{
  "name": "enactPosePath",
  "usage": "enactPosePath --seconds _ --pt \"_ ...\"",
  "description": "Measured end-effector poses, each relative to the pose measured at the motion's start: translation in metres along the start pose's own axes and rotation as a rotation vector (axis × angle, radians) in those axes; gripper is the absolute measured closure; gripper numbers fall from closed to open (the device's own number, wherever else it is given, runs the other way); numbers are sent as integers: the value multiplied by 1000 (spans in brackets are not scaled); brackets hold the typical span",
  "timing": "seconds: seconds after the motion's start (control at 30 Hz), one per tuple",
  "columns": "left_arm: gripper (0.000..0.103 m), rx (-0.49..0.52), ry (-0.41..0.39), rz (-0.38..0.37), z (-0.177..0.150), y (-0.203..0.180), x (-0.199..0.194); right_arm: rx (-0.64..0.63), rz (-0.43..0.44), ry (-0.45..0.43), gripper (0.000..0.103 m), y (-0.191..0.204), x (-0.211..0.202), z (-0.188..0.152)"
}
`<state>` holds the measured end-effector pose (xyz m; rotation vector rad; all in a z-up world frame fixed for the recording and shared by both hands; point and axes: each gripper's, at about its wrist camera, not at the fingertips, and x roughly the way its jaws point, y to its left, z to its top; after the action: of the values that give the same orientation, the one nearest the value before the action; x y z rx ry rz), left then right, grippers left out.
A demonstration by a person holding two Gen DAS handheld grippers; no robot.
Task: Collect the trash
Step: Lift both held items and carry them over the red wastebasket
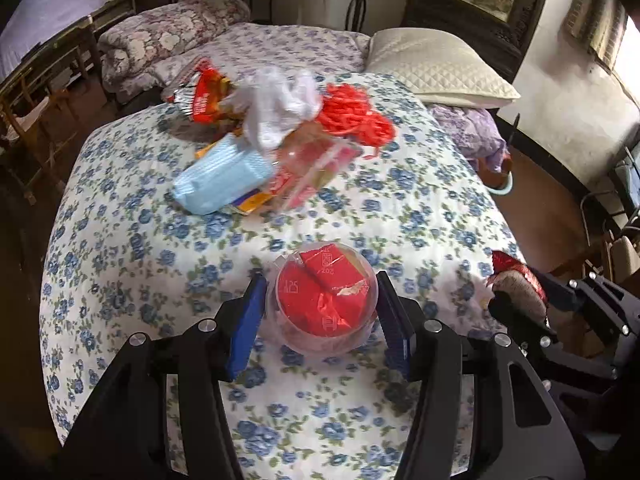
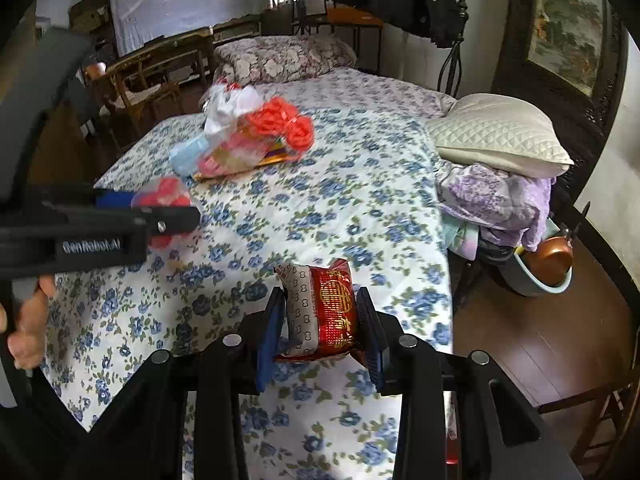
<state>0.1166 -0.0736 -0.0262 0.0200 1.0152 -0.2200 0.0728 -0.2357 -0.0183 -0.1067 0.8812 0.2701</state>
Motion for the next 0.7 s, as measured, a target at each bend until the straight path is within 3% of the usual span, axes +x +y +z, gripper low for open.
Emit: enactPosePath --seconds 0.37,0.7 --pt "48 31 4 -50 4 -35 0 74 -42 -40 67 -37 -27 -4" --pt "48 74 3 -127 4 -86 -1 149 -89 -43 67 -77 -49 -37"
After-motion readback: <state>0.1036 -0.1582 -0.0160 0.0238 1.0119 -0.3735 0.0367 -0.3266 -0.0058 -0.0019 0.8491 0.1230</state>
